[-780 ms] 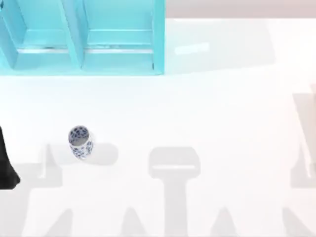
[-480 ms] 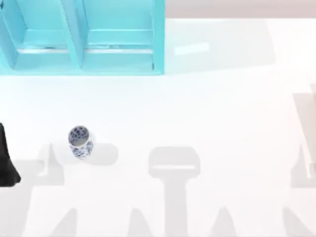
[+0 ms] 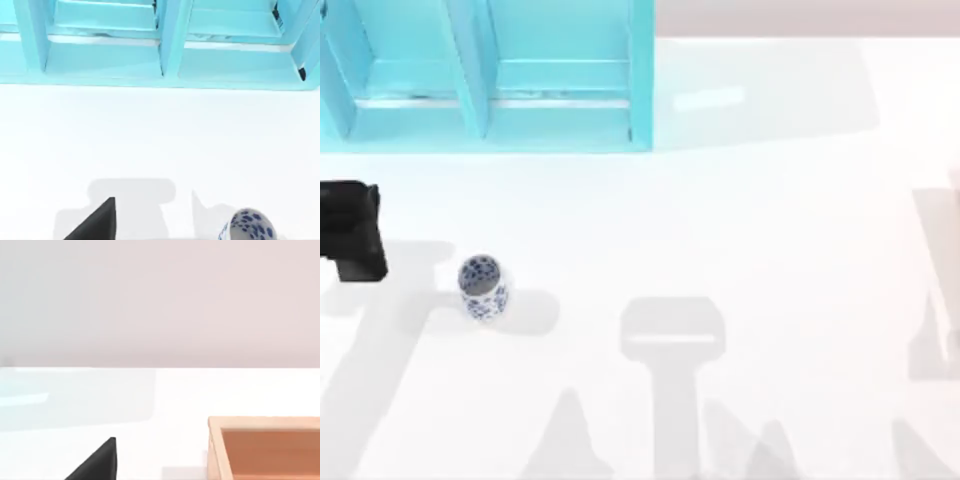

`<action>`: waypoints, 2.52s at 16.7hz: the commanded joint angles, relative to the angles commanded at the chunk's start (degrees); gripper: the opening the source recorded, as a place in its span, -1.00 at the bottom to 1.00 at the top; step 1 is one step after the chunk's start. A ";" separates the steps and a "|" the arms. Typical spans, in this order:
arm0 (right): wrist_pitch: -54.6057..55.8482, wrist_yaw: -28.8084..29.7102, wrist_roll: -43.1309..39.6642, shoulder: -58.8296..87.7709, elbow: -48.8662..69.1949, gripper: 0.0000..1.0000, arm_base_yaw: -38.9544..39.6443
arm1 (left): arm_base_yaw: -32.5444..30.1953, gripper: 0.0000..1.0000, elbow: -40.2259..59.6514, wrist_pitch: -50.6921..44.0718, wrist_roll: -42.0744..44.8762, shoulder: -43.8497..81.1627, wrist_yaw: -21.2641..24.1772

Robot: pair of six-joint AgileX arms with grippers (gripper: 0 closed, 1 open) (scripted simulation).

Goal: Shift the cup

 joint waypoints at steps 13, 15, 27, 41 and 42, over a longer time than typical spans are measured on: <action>0.00 0.00 0.00 0.00 0.00 1.00 0.00 | -12.65 1.00 52.32 -43.82 -12.96 66.85 -0.16; 0.00 0.00 0.00 0.00 0.00 1.00 0.00 | -13.24 1.00 54.90 -45.66 -13.61 69.50 -0.28; 0.00 0.00 0.00 0.00 0.00 1.00 0.00 | -13.12 1.00 45.63 -33.09 -13.48 72.68 -0.29; 0.00 0.00 0.00 0.00 0.00 1.00 0.00 | -13.17 0.10 39.03 -24.64 -13.49 74.99 -0.27; 0.00 0.00 0.00 0.00 0.00 1.00 0.00 | -13.17 -0.06 39.03 -24.64 -13.49 74.99 -0.27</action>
